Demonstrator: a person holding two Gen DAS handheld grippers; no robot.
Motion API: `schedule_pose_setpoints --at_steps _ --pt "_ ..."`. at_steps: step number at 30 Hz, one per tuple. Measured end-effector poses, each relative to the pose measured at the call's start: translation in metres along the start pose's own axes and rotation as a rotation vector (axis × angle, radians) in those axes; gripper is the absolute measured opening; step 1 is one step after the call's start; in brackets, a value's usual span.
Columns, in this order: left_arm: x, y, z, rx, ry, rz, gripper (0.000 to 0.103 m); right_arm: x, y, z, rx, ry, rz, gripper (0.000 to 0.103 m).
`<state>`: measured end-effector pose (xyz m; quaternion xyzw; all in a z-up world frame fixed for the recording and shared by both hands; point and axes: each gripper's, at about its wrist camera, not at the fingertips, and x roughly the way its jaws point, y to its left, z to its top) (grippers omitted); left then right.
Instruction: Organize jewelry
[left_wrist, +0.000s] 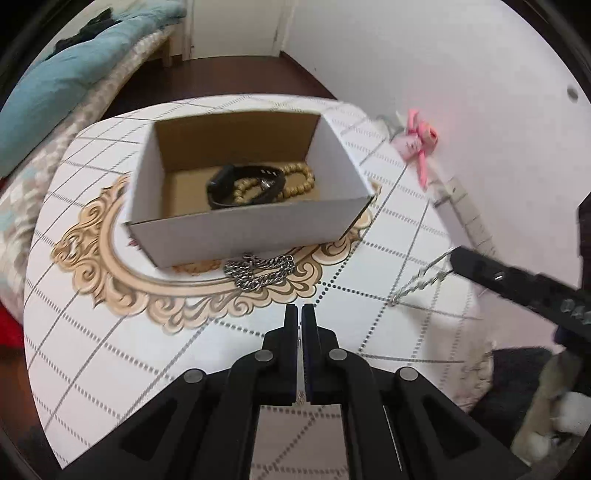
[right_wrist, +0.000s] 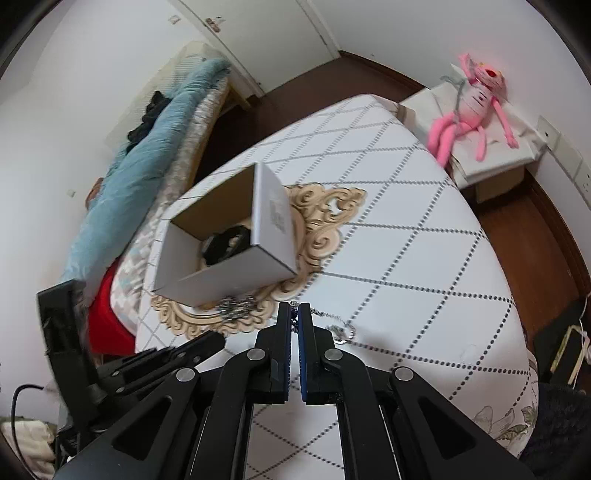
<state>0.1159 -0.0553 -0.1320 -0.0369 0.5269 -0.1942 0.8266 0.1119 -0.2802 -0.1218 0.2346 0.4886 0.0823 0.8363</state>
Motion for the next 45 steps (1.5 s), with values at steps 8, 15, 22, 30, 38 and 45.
schedule_pose_setpoints --at_steps 8,15,22,30,38,45 --pt "-0.023 0.014 0.008 -0.052 -0.062 -0.008 0.003 -0.009 0.014 0.001 -0.031 -0.009 0.017 0.003" --pt "0.028 0.025 0.009 -0.047 -0.019 0.046 0.048 -0.001 0.001 -0.005 0.007 -0.009 -0.015 0.003" --pt "0.063 0.015 0.011 -0.037 0.019 0.113 0.050 0.006 -0.021 -0.003 0.064 -0.014 -0.049 0.003" --pt "0.068 0.008 0.013 -0.034 -0.029 0.158 0.020 0.015 -0.032 -0.002 0.091 -0.011 -0.064 0.004" --pt "0.055 0.011 0.012 -0.046 -0.066 0.119 0.009 0.015 -0.035 -0.004 0.092 -0.013 -0.070 0.004" --pt "0.013 0.017 0.000 -0.073 -0.105 0.054 0.009 0.004 -0.021 -0.001 0.044 -0.019 -0.037 0.003"
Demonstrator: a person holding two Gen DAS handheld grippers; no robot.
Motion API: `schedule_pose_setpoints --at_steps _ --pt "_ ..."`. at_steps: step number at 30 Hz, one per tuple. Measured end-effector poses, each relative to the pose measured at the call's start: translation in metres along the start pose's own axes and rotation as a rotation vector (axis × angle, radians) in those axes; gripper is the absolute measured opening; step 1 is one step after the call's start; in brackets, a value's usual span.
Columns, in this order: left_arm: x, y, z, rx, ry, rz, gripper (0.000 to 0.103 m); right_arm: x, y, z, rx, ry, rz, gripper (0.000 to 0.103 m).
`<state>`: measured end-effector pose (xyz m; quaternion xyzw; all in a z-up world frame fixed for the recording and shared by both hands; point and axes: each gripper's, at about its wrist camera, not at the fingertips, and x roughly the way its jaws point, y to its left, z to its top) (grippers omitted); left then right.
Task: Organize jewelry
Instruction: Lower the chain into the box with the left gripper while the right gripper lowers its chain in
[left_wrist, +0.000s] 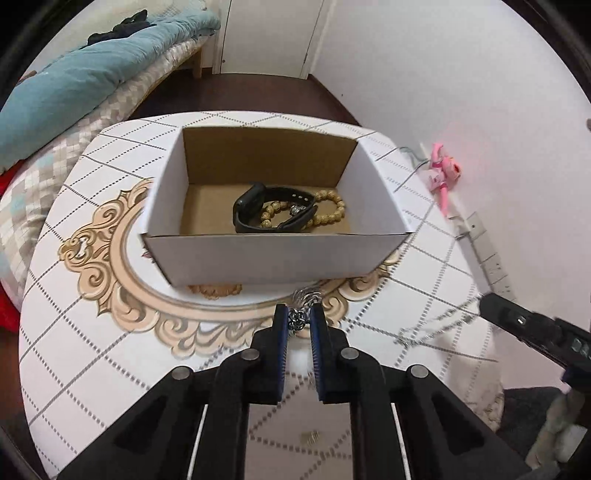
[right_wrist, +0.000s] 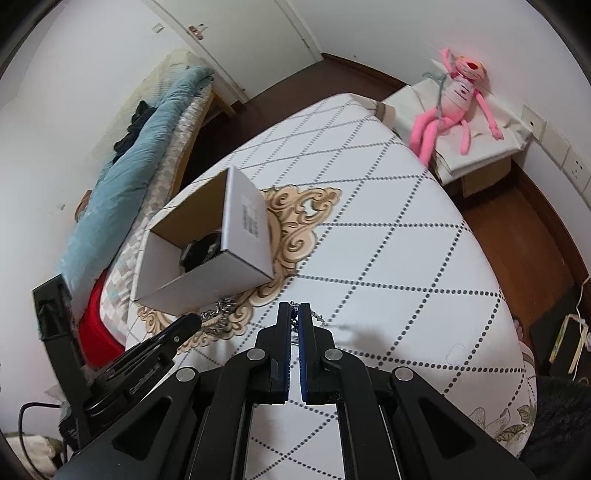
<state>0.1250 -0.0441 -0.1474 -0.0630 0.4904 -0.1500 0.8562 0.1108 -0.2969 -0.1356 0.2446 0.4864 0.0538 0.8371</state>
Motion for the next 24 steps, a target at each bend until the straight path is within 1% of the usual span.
schedule_pose_setpoints --at_steps 4,7,11,14,16,19,22,24 --pt "-0.026 0.005 0.001 -0.013 -0.023 -0.034 0.009 -0.010 0.013 0.003 -0.026 -0.010 0.026 0.003" --pt "-0.044 -0.003 0.010 -0.016 -0.052 -0.060 0.009 -0.018 0.024 0.004 -0.043 -0.021 0.049 0.003" --pt "-0.076 -0.004 0.032 -0.022 -0.106 -0.095 0.009 -0.032 0.044 0.016 -0.066 -0.035 0.104 0.003" --pt "-0.095 -0.005 0.061 -0.009 -0.151 -0.103 0.009 -0.045 0.065 0.037 -0.097 -0.064 0.145 0.003" --pt "-0.099 -0.004 0.079 0.000 -0.168 -0.091 0.009 -0.050 0.081 0.054 -0.121 -0.078 0.169 0.003" --pt "-0.092 0.003 0.104 0.012 -0.162 -0.063 0.009 -0.048 0.106 0.081 -0.184 -0.088 0.165 0.003" --pt "-0.073 0.015 0.120 0.002 -0.115 -0.035 0.009 -0.033 0.127 0.102 -0.235 -0.065 0.144 0.003" --pt "-0.058 0.022 0.127 0.001 -0.077 -0.015 0.009 -0.015 0.137 0.112 -0.269 -0.028 0.109 0.003"
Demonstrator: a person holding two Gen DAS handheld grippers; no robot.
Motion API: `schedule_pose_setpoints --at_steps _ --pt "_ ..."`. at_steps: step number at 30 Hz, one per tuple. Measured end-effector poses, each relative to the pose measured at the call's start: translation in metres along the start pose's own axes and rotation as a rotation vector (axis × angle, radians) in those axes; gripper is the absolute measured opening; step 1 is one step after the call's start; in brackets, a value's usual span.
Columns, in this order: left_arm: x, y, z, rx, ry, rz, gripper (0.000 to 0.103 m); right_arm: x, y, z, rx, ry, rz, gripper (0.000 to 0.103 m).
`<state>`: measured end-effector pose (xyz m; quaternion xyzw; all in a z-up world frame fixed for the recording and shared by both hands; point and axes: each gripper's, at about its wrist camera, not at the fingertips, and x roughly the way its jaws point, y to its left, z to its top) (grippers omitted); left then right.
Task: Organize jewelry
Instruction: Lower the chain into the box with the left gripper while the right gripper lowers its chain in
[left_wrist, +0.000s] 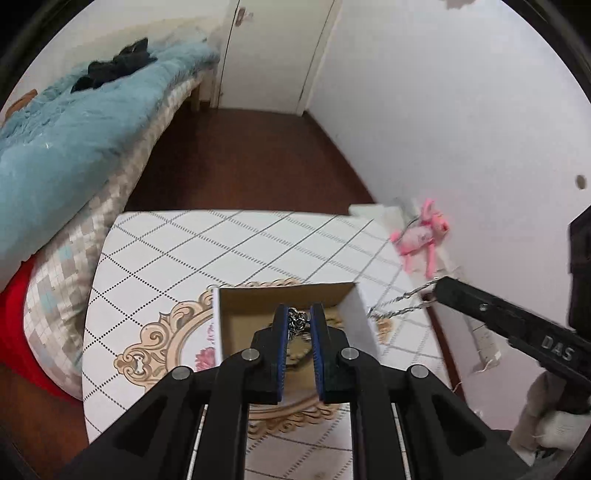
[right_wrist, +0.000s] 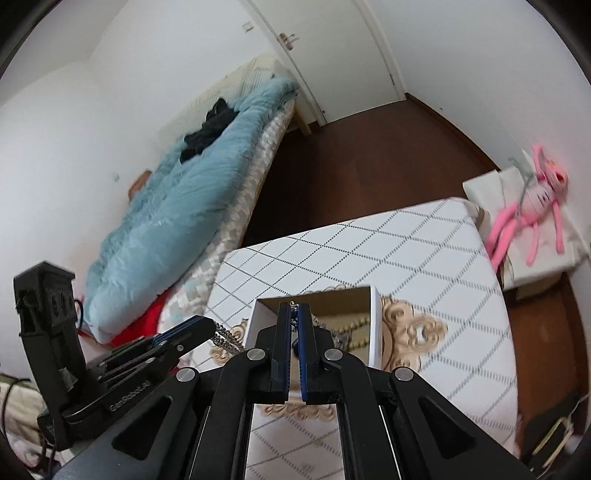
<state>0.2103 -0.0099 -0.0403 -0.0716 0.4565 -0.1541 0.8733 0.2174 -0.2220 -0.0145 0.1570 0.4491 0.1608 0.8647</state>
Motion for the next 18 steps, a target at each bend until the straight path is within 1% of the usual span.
schedule_pose_setpoints --at_steps 5,9,10,13,14,15,16,17,18 --pt "0.036 0.016 0.002 0.004 0.096 0.042 0.010 0.032 0.001 0.006 -0.022 0.090 -0.031 0.003" --pt "0.056 0.025 0.002 -0.019 0.164 0.123 0.011 0.051 -0.007 0.001 -0.017 0.165 -0.050 0.004" --pt "0.060 0.028 0.003 -0.035 0.179 0.128 0.012 0.056 -0.008 0.000 -0.020 0.188 -0.055 0.004" --pt "0.067 0.034 0.004 -0.060 0.196 0.150 0.020 0.073 -0.015 -0.004 -0.025 0.254 -0.073 0.004" --pt "0.068 0.035 0.004 -0.059 0.195 0.172 0.032 0.080 -0.017 -0.005 -0.028 0.280 -0.082 0.004" --pt "0.067 0.035 0.004 -0.059 0.190 0.191 0.048 0.085 -0.019 -0.006 -0.024 0.299 -0.099 0.004" --pt "0.066 0.036 0.004 -0.065 0.180 0.206 0.056 0.089 -0.021 -0.007 -0.033 0.319 -0.119 0.004" --pt "0.064 0.037 0.004 -0.068 0.173 0.220 0.068 0.092 -0.020 -0.008 -0.040 0.327 -0.139 0.005" --pt "0.062 0.037 0.004 -0.066 0.163 0.243 0.070 0.093 -0.021 -0.008 -0.047 0.328 -0.158 0.005"
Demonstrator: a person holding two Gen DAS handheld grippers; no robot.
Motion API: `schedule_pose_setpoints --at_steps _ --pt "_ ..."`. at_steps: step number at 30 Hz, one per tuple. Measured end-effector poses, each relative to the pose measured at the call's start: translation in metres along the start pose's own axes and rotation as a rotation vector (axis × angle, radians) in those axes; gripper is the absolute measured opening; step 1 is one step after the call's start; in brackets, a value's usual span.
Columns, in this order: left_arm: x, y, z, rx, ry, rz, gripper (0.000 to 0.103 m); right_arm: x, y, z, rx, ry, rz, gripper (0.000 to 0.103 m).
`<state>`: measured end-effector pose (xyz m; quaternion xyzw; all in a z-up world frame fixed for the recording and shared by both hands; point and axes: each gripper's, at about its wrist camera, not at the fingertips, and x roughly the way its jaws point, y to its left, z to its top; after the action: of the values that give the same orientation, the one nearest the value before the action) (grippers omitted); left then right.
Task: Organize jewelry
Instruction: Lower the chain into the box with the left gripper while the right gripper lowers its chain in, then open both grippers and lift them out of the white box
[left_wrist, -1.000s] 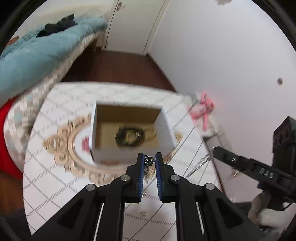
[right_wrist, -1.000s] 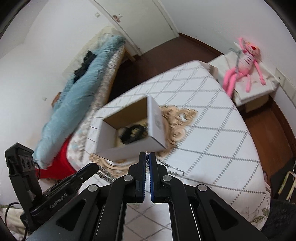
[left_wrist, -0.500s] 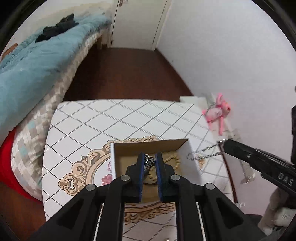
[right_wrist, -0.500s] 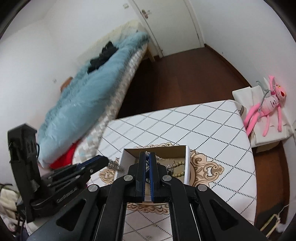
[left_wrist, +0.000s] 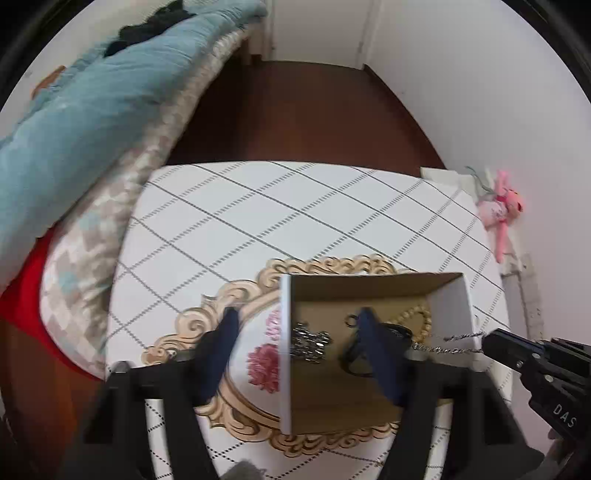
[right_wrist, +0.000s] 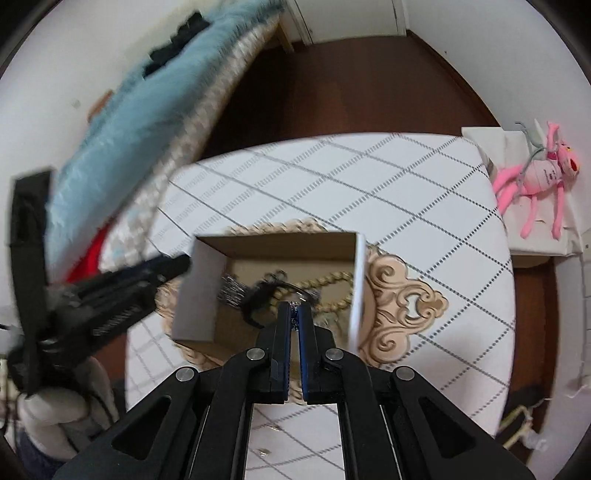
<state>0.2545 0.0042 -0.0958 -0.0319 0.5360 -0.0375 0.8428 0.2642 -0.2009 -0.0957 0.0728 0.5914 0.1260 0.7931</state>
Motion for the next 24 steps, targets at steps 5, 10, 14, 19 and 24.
schedule_pose_setpoints --at_steps 5,10,14,19,24 --pt "0.000 0.003 -0.001 0.025 -0.010 0.101 0.079 -0.001 -0.002 0.000 -0.005 -0.005 -0.035 0.038" --pt "-0.005 0.009 -0.014 0.012 -0.036 0.086 0.098 -0.008 0.000 -0.005 -0.029 -0.043 -0.137 0.060" --pt "-0.007 0.008 -0.028 0.012 -0.043 0.095 0.103 -0.004 0.002 -0.016 -0.047 -0.060 -0.250 0.101" --pt "-0.008 0.006 -0.042 0.021 -0.039 0.111 0.103 0.003 -0.002 -0.029 -0.033 -0.084 -0.320 0.103" --pt "-0.020 0.004 -0.049 0.027 -0.060 0.107 0.103 -0.003 0.001 -0.036 -0.023 -0.122 -0.332 0.103"
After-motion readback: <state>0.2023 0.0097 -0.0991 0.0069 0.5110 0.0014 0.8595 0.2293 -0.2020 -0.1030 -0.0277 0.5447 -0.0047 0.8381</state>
